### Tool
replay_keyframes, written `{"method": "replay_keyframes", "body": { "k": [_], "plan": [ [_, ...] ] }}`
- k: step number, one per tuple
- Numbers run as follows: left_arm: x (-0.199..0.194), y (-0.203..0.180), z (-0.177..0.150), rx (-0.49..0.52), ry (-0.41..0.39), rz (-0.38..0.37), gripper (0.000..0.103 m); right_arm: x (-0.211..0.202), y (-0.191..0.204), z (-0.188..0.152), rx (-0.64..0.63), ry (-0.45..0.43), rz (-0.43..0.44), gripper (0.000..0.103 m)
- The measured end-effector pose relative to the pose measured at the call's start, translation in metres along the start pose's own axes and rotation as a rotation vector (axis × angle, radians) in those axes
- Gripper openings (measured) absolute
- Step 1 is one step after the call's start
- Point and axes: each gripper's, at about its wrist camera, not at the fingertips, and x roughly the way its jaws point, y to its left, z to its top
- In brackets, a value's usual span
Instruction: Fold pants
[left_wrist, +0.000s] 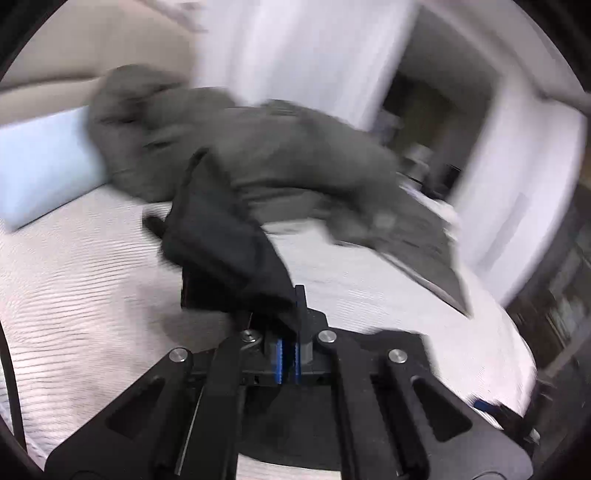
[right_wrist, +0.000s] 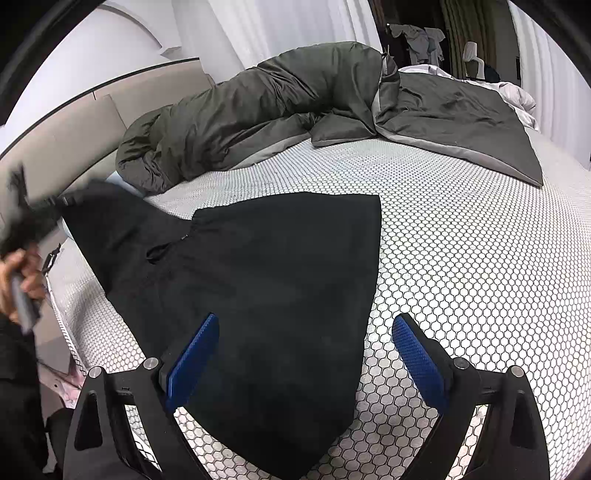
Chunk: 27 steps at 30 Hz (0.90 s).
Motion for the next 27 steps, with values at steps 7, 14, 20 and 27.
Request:
{"method": "replay_keyframes", "body": {
  "k": [7,14,20,27],
  "plan": [
    [0.059,-0.157,-0.074,0.118,0.351,-0.486,0.059,-0.001,-0.017,-0.003,0.042,0.009,-0.047,0.096],
    [0.062,-0.145,-0.109,0.17,0.417,-0.46,0.073,0.006,-0.057,-0.014,0.113,0.105,-0.216,0.096],
    [0.07,-0.076,-0.093,0.209,0.254,-0.174,0.081,-0.011,-0.054,-0.013,0.137,0.042,-0.054,0.096],
    [0.111,-0.021,-0.105,0.115,0.313,-0.044,0.081,0.006,-0.036,-0.008,0.219,0.086,0.279,0.061]
  ]
}}
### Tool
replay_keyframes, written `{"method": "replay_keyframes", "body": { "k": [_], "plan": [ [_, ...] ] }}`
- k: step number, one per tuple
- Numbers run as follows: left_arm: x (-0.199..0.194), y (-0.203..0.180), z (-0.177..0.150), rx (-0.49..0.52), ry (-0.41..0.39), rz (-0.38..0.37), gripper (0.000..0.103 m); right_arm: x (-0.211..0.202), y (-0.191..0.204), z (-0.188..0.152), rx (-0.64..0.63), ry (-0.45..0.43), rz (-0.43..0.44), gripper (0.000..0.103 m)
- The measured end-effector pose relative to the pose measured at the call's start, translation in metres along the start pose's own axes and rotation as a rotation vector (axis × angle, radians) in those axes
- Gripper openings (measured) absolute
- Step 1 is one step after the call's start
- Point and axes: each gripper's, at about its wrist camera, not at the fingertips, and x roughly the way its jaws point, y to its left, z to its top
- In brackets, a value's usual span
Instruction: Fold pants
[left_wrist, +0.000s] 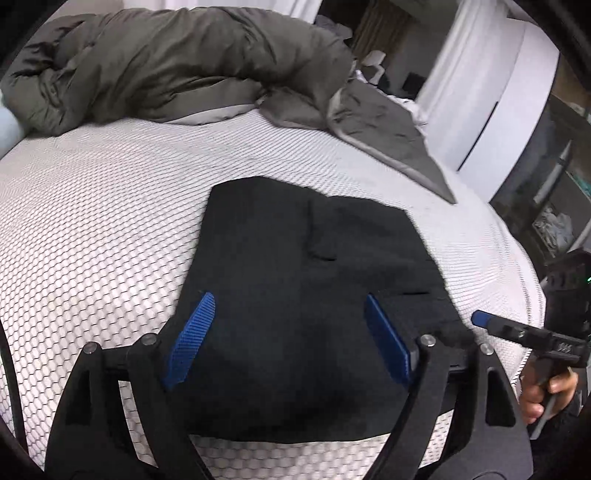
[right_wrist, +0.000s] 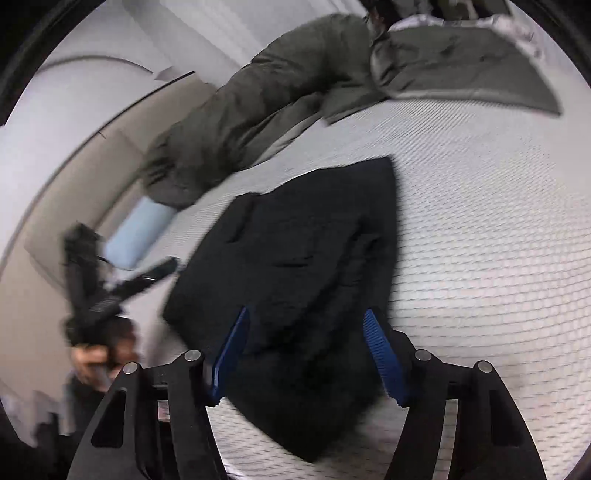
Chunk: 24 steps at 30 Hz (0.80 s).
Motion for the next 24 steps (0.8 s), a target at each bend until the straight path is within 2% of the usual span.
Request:
{"method": "replay_keyframes", "body": {
  "k": [3,8,9,10,12,13,18,19,21,24],
  "plan": [
    [-0.002,0.002,-0.009,0.006,-0.009,-0.009,0.081,0.01,0.004,0.005,0.025,0.026,0.078,0.059],
    [-0.002,0.0,-0.009,0.027,0.007,0.01,0.081,0.04,-0.002,0.01,0.063,0.104,0.031,0.057],
    [-0.002,0.0,-0.01,0.027,0.008,0.01,0.081,0.047,-0.002,0.011,0.052,0.11,0.004,0.042],
    [-0.004,0.002,-0.01,0.025,0.004,0.013,0.081,0.051,0.001,0.012,0.031,0.11,-0.035,0.021],
    [-0.011,0.005,-0.01,0.013,-0.005,0.004,0.081,0.049,0.007,0.015,-0.01,0.082,-0.086,0.008],
    [-0.017,0.005,-0.012,0.006,-0.011,0.0,0.081,0.042,0.013,0.015,-0.032,0.049,-0.073,0.006],
    [-0.029,0.011,-0.012,-0.003,-0.022,-0.002,0.081,-0.02,0.046,0.008,-0.15,-0.093,-0.046,0.005],
    [-0.028,0.01,-0.013,0.001,-0.013,0.001,0.081,-0.023,0.046,0.006,-0.157,-0.091,-0.043,0.005],
    [-0.019,0.007,-0.015,0.017,0.018,0.017,0.081,-0.021,0.034,0.002,-0.146,-0.062,-0.093,0.005],
    [-0.001,0.0,-0.02,0.055,0.078,0.057,0.081,0.012,0.007,-0.006,-0.097,0.048,-0.179,0.007]
  ]
}}
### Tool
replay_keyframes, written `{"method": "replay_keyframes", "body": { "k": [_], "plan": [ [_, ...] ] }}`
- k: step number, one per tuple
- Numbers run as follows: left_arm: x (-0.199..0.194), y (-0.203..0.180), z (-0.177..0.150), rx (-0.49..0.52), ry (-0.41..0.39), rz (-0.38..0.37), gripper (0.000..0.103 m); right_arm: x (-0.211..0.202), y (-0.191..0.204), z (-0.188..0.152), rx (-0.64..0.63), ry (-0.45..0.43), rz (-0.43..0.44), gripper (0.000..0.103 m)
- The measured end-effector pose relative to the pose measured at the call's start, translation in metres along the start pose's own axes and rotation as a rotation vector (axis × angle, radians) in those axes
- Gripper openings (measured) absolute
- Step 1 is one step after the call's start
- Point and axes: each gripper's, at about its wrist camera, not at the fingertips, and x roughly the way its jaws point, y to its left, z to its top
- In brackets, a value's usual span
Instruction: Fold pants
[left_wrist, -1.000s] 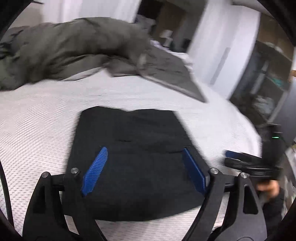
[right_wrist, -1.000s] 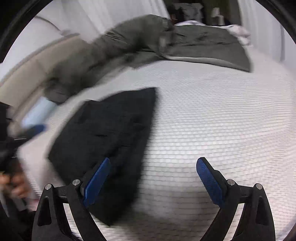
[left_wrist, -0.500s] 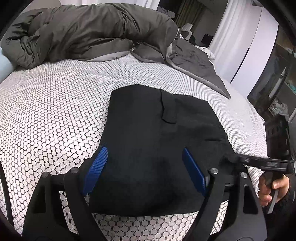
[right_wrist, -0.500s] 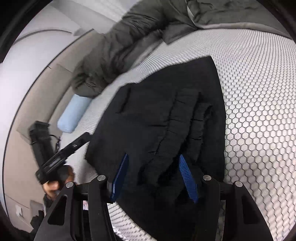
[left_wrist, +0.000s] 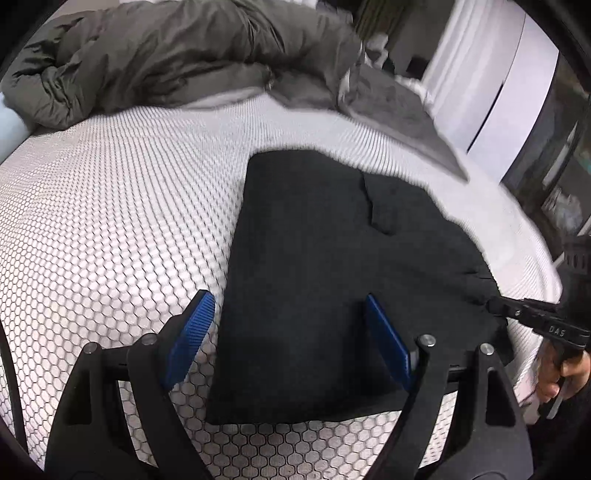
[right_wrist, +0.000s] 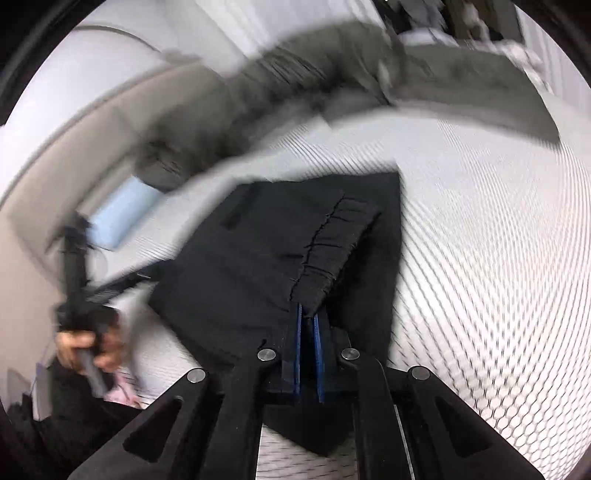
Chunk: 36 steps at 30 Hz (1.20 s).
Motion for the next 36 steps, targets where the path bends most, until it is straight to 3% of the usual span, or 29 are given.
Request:
{"method": "replay_keyframes", "body": {
  "k": [1,3,6,8,15,17,18,19,21,26,28,30,33,35,36],
  "plan": [
    [0.005,-0.004,-0.002,0.024,0.019,0.017,0.081,0.011,-0.004,-0.003,0.0,0.047,-0.014,0.009],
    [0.007,-0.011,-0.003,0.052,0.018,0.041,0.081,0.01,-0.009,-0.003,0.028,0.052,0.01,0.017],
    [0.008,-0.013,-0.003,0.066,0.016,0.041,0.081,-0.01,-0.013,-0.002,0.053,0.003,0.034,0.05],
    [0.009,-0.011,-0.002,0.057,0.021,0.035,0.081,-0.014,-0.018,0.002,0.083,-0.008,0.079,0.05],
    [0.01,-0.01,0.0,0.054,0.026,0.028,0.081,0.028,-0.048,0.009,0.255,0.106,0.19,0.05],
    [0.009,-0.007,0.0,0.048,0.026,0.023,0.081,0.032,-0.048,0.014,0.255,0.108,0.194,0.036],
    [0.009,-0.006,0.001,0.046,0.026,0.021,0.081,0.033,-0.043,0.014,0.235,0.1,0.186,0.02],
    [0.009,-0.004,0.001,0.042,0.026,0.017,0.081,0.029,-0.038,0.016,0.218,0.085,0.184,0.014],
    [0.005,-0.001,0.004,0.037,0.017,0.01,0.081,0.008,-0.022,0.02,0.172,0.018,0.19,0.013],
    [-0.01,0.005,0.005,0.04,-0.019,-0.029,0.081,-0.049,0.018,0.015,0.101,-0.112,0.215,0.013],
    [-0.008,0.009,0.004,0.038,-0.009,-0.021,0.081,-0.043,0.021,0.009,0.096,-0.09,0.199,0.013],
    [-0.002,0.009,0.003,0.041,0.018,-0.001,0.081,-0.017,0.012,0.002,0.095,-0.019,0.097,0.014],
    [-0.001,0.004,0.002,0.062,0.018,0.047,0.081,0.022,-0.005,-0.007,0.133,0.102,0.045,0.021],
    [-0.012,-0.006,0.002,0.11,-0.032,0.08,0.081,0.007,-0.002,-0.003,0.128,0.064,0.065,0.03],
    [-0.018,-0.014,0.0,0.149,-0.066,0.085,0.081,-0.003,0.001,-0.001,0.112,0.029,0.041,0.041]
  ]
}}
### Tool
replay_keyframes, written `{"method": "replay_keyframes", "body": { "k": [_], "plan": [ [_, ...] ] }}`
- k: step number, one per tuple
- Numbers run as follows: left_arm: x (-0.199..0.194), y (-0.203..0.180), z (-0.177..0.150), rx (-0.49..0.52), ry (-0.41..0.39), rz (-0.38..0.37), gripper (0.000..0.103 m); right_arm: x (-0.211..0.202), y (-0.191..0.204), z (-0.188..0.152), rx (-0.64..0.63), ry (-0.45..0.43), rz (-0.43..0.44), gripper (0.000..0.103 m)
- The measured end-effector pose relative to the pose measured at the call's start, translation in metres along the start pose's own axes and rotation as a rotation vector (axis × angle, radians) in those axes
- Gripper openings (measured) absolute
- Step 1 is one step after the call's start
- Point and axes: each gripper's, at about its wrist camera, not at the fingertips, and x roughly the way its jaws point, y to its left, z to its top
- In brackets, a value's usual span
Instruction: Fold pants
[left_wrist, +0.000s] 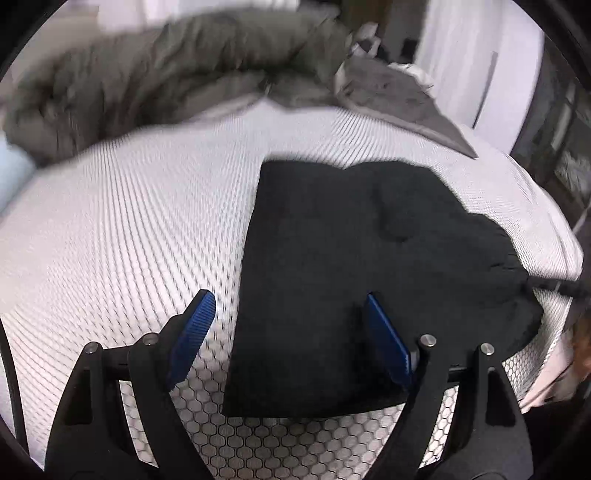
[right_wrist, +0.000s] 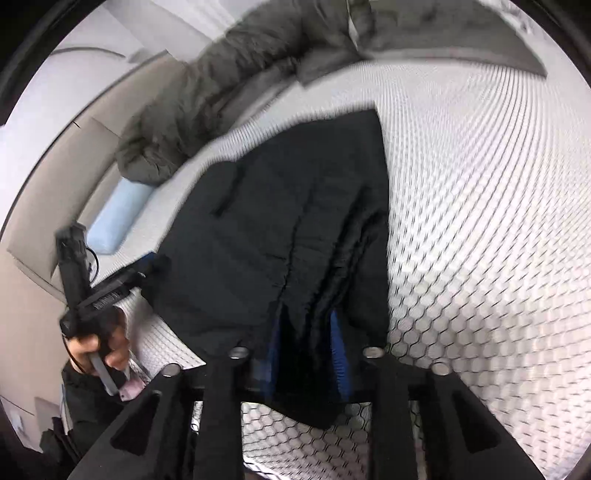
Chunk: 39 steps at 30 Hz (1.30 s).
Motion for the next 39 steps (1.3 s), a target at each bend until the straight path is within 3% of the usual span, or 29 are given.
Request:
{"method": "replay_keyframes", "body": {
  "k": [1,3,5,9,11,15,18,22,27,29,32,35,39],
  "plan": [
    [-0.007,-0.009,0.0,0.046,-0.036,-0.012,0.082,-0.012,0.006,0.001,-0.028,-0.055,-0.039,0.046],
    [-0.011,-0.033,-0.003,0.129,-0.072,-0.069,0.082,-0.028,0.02,0.004,-0.092,-0.153,-0.09,0.046],
    [-0.002,-0.053,-0.007,0.207,-0.044,-0.125,0.082,-0.029,0.033,0.008,-0.131,-0.193,-0.069,0.046],
    [0.023,-0.085,-0.022,0.382,0.018,-0.156,0.083,0.019,0.084,0.006,-0.298,-0.105,-0.033,0.046],
    [0.028,-0.083,-0.028,0.415,0.028,-0.167,0.083,0.041,0.093,0.006,-0.359,-0.051,-0.044,0.046],
    [0.024,-0.06,-0.033,0.379,0.042,-0.173,0.083,0.078,0.088,-0.004,-0.422,0.047,-0.144,0.037],
    [0.018,-0.043,-0.035,0.353,0.044,-0.132,0.084,0.054,0.078,-0.011,-0.456,0.026,-0.156,0.037],
    [0.01,-0.025,-0.03,0.312,0.052,-0.132,0.084,0.035,0.066,-0.015,-0.46,0.01,-0.169,0.037],
    [-0.001,-0.011,-0.003,0.266,-0.004,-0.203,0.084,0.012,0.064,-0.002,-0.397,-0.079,-0.092,0.045],
    [0.013,-0.011,0.014,0.251,0.012,-0.188,0.084,0.011,0.068,0.006,-0.395,-0.117,-0.121,0.045],
    [0.048,-0.009,0.026,0.234,0.098,-0.188,0.084,0.029,0.076,0.015,-0.438,-0.102,-0.168,0.045],
    [0.053,-0.002,0.023,0.245,0.108,-0.183,0.084,0.066,0.077,0.015,-0.559,-0.032,-0.347,0.043],
    [0.048,0.017,0.017,0.207,0.122,-0.176,0.085,0.059,0.059,0.012,-0.536,-0.004,-0.322,0.042]
  ]
}}
